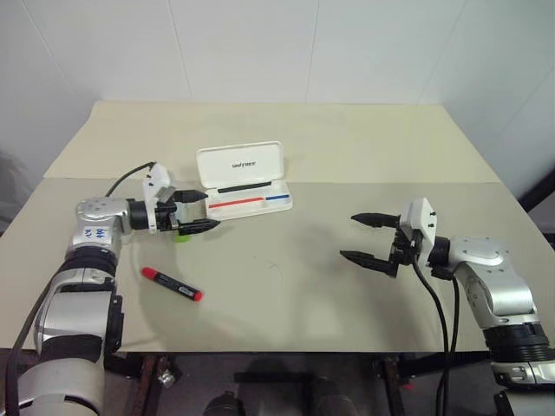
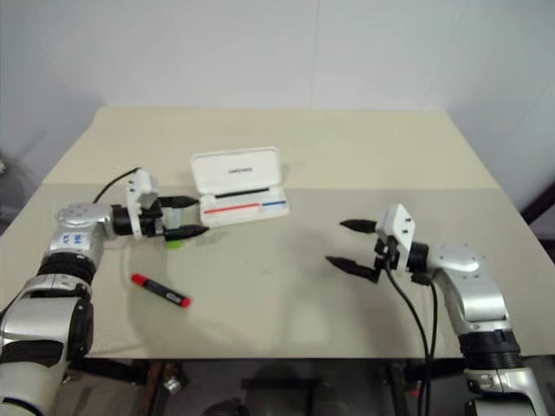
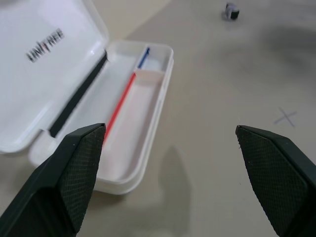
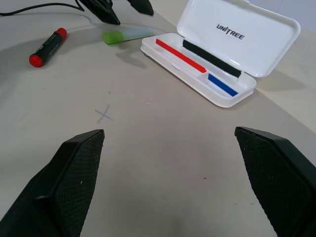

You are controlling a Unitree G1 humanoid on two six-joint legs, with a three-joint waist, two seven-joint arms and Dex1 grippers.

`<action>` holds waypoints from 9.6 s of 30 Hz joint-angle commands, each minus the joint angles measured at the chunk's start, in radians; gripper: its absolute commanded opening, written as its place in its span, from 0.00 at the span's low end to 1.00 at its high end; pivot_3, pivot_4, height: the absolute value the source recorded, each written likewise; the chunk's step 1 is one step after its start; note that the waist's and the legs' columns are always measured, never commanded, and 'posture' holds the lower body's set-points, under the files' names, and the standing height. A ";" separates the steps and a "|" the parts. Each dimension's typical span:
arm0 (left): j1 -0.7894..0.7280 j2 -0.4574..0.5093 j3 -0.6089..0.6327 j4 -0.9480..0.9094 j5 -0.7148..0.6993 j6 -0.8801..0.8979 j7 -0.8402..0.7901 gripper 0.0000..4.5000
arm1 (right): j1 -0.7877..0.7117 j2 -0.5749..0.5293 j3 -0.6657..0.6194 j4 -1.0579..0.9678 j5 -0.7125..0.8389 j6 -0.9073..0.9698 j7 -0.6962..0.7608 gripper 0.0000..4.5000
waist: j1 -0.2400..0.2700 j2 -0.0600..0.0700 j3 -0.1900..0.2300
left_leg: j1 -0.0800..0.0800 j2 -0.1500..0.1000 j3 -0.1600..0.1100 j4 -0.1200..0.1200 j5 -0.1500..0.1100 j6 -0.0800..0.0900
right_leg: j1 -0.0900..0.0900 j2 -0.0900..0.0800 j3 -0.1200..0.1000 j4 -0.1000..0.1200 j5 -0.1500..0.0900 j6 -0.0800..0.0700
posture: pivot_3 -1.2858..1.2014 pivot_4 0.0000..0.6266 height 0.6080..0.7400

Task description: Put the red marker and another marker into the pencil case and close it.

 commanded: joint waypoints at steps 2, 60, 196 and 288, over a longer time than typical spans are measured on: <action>-0.068 -0.015 -0.024 0.073 0.071 -0.023 0.073 1.00 | 0.032 -0.008 -0.029 -0.072 0.029 0.007 -0.008 1.00 | 0.000 0.000 0.000 | 0.000 0.000 0.000 0.000 0.000 0.000 | 0.000 0.000 0.000 0.000 0.000 0.000 | 0.52 0.24 1.00; -0.154 -0.016 -0.032 0.069 0.230 -0.165 0.064 0.00 | -0.109 0.018 0.022 0.106 0.004 -0.013 0.059 1.00 | -0.001 -0.001 0.000 | -0.003 0.000 -0.001 0.007 -0.001 0.002 | 0.001 0.000 0.000 0.000 0.002 0.003 | 0.52 0.24 1.00; 1.149 0.407 0.492 -1.678 -0.220 0.646 0.030 0.99 | -0.253 -0.008 0.052 0.327 0.008 -0.048 0.381 1.00 | -0.003 -0.001 0.002 | 0.002 0.000 0.000 0.009 -0.001 0.002 | 0.001 -0.001 0.005 0.000 -0.007 -0.013 | 0.52 0.24 1.00; 0.109 0.038 -0.273 -0.934 0.015 0.428 0.035 0.13 | -0.174 -0.001 -0.020 0.282 0.025 -0.071 0.312 1.00 | -0.001 -0.001 0.002 | 0.001 0.000 0.003 0.011 -0.002 0.003 | 0.001 0.001 0.007 0.005 0.001 0.003 | 0.52 0.24 1.00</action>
